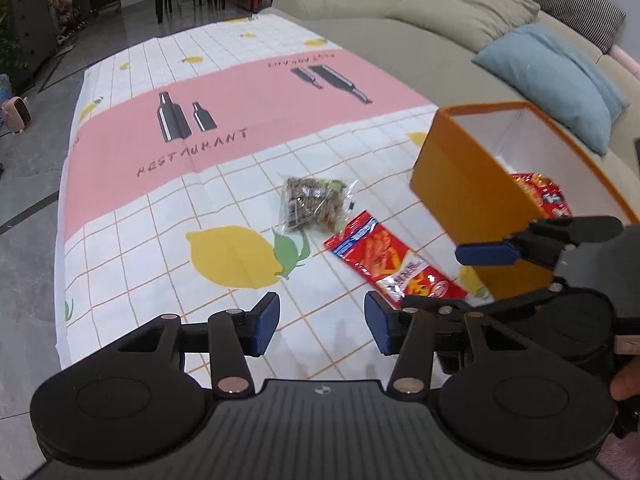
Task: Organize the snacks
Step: 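Withdraw both tools from the box toward the nut bag and spicy-strip bag, then grasp the brown nut bag with the left tool while the right tool grasps the red spicy-strip bag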
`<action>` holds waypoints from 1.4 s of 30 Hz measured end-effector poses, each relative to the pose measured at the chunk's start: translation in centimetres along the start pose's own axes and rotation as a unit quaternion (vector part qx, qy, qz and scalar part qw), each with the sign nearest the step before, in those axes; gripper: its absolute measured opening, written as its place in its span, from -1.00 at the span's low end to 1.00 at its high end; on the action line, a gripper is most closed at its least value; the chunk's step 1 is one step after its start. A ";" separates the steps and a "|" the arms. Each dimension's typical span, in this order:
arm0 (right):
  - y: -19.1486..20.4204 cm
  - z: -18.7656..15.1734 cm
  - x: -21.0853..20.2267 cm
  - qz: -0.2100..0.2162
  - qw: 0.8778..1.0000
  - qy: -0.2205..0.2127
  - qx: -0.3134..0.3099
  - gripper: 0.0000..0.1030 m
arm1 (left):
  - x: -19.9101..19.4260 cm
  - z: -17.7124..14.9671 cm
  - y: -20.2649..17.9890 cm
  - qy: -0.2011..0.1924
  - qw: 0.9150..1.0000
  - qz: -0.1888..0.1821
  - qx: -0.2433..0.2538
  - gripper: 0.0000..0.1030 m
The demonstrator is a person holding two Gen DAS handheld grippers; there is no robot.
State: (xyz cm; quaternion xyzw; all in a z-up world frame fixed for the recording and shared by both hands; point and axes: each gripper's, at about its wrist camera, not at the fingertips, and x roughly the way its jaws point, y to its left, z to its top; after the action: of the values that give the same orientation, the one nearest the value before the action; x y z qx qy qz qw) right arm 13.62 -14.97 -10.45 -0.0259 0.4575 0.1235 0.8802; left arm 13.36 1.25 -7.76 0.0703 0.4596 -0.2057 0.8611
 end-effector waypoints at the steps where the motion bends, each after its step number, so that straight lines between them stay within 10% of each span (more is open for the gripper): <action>1: 0.1 0.2 0.9 -0.004 1.000 0.005 -0.004 0.23 | 0.4 0.0 0.3 0.003 1.000 -0.003 -0.001 0.12; 18: -1.4 0.7 7.6 -0.036 0.997 0.050 0.037 0.27 | 5.6 1.5 1.6 0.017 0.999 -0.023 -0.026 0.12; 33: -0.1 0.6 5.7 -0.116 0.992 0.034 0.036 -0.45 | 7.0 3.0 1.8 0.004 1.000 -0.015 -0.023 0.16; 42: -1.3 2.0 6.7 -0.171 0.983 0.011 0.064 -0.49 | 9.5 5.7 1.4 -0.008 0.999 -0.010 -0.042 0.26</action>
State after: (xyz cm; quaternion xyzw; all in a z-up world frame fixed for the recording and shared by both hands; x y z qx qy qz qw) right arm 19.22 -14.61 -14.83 -0.0486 0.4632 -0.0582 0.8830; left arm 22.97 -2.02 -12.44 0.0277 0.4613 -0.1958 0.8649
